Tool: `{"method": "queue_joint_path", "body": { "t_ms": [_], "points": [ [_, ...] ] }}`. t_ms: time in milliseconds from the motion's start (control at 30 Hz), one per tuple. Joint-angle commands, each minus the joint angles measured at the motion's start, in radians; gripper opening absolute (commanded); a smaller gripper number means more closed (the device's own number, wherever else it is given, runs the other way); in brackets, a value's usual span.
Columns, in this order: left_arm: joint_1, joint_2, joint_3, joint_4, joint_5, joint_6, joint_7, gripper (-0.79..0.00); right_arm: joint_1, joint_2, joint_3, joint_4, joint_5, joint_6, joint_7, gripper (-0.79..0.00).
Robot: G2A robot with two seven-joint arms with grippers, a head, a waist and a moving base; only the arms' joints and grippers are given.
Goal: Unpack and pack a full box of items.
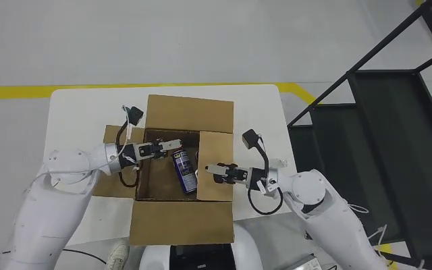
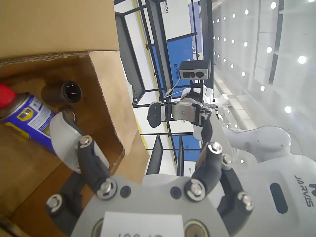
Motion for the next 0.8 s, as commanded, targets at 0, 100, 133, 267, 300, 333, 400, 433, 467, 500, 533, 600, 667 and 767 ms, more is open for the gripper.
{"method": "queue_joint_path", "body": {
  "t_ms": [0, 100, 133, 267, 300, 333, 400, 433, 467, 500, 533, 600, 667, 767],
  "points": [
    [-0.038, -0.011, 0.055, 0.032, -0.002, 0.009, 0.009, 0.000, -0.035, 0.004, 0.025, -0.016, 0.002, -0.015, -0.014, 0.000],
    [-0.091, -0.028, 0.134, 0.082, 0.014, 0.013, 0.022, 0.000, -0.105, 0.011, 0.077, -0.049, 0.004, -0.046, -0.033, 0.000],
    [-0.107, -0.034, 0.158, 0.098, 0.024, 0.013, 0.026, 0.000, -0.129, 0.013, 0.095, -0.060, 0.004, -0.057, -0.035, 0.000],
    [-0.165, -0.057, 0.242, 0.166, 0.055, 0.010, 0.063, 0.000, -0.213, 0.021, 0.156, -0.092, 0.013, -0.095, -0.044, 0.000],
    [-0.179, -0.063, 0.261, 0.185, 0.066, 0.009, 0.075, 0.000, -0.228, 0.022, 0.167, -0.096, 0.017, -0.103, -0.044, 0.000],
    [-0.192, -0.070, 0.280, 0.203, 0.074, 0.007, 0.089, 0.000, -0.240, 0.023, 0.176, -0.099, 0.023, -0.112, -0.043, 0.000],
    [-0.216, -0.083, 0.315, 0.240, 0.083, 0.004, 0.108, 0.000, -0.255, 0.024, 0.188, -0.100, 0.033, -0.126, -0.040, 0.000],
    [-0.228, -0.089, 0.331, 0.258, 0.089, 0.001, 0.121, 0.000, -0.259, 0.025, 0.191, -0.101, 0.035, -0.129, -0.038, 0.000],
    [-0.239, -0.095, 0.344, 0.275, 0.091, -0.004, 0.130, 0.000, -0.262, 0.025, 0.193, -0.101, 0.036, -0.131, -0.035, 0.000],
    [-0.248, -0.101, 0.355, 0.292, 0.089, -0.008, 0.138, 0.000, -0.264, 0.025, 0.194, -0.102, 0.036, -0.132, -0.033, 0.000],
    [-0.257, -0.106, 0.363, 0.309, 0.087, -0.013, 0.153, 0.000, -0.264, 0.026, 0.194, -0.102, 0.036, -0.132, -0.033, 0.000],
    [-0.272, -0.117, 0.380, 0.339, 0.085, -0.021, 0.172, 0.000, -0.265, 0.026, 0.194, -0.102, 0.038, -0.134, -0.031, 0.000],
    [-0.289, -0.125, 0.392, 0.364, 0.106, -0.030, 0.205, 0.000, -0.265, 0.026, 0.194, -0.101, 0.040, -0.136, -0.030, 0.000],
    [-0.306, -0.134, 0.402, 0.389, 0.146, -0.034, 0.255, 0.000, -0.261, 0.027, 0.192, -0.102, 0.040, -0.135, -0.027, 0.000]
  ]
}}
